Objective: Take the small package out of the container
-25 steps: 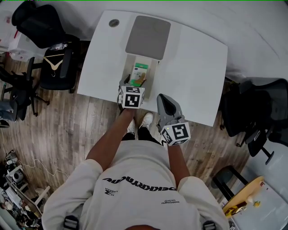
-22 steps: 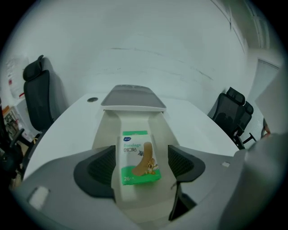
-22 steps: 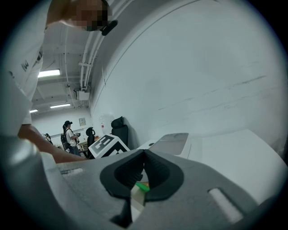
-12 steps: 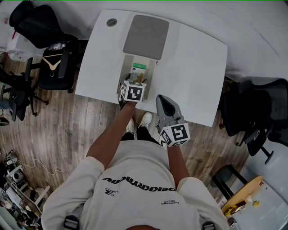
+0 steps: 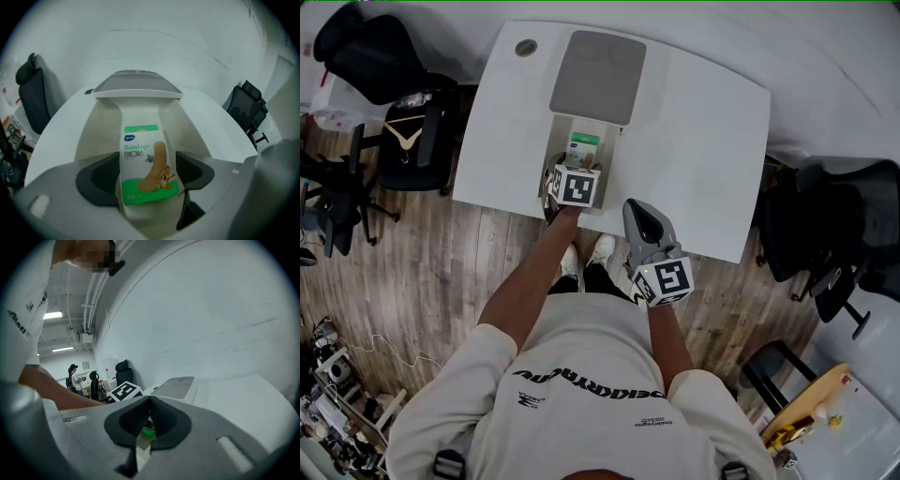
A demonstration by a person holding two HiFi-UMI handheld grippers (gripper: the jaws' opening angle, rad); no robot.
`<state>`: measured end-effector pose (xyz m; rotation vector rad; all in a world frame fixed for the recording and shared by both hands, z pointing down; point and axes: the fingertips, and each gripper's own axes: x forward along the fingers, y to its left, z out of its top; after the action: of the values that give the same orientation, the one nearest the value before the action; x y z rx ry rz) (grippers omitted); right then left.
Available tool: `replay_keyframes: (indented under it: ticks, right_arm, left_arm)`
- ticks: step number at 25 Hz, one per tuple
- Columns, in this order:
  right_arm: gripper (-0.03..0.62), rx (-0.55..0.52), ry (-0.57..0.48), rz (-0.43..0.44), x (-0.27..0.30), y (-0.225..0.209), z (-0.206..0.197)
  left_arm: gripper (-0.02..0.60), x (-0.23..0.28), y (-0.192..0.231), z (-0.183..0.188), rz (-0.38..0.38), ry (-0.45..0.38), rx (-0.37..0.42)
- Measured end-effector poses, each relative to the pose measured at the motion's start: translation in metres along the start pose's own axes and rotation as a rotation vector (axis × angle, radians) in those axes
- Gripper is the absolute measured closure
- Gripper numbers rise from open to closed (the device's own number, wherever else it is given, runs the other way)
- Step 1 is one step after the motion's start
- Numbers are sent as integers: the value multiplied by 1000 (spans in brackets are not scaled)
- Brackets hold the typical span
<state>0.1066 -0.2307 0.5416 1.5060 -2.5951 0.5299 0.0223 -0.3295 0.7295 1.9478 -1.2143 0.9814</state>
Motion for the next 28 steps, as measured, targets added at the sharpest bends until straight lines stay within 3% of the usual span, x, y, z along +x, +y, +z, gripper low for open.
replay_keyframes:
  ticks: [28]
  right_arm:
    - [594, -17, 6, -14, -11, -8, -2]
  left_arm:
    - [222, 0, 2, -3, 31, 32, -74]
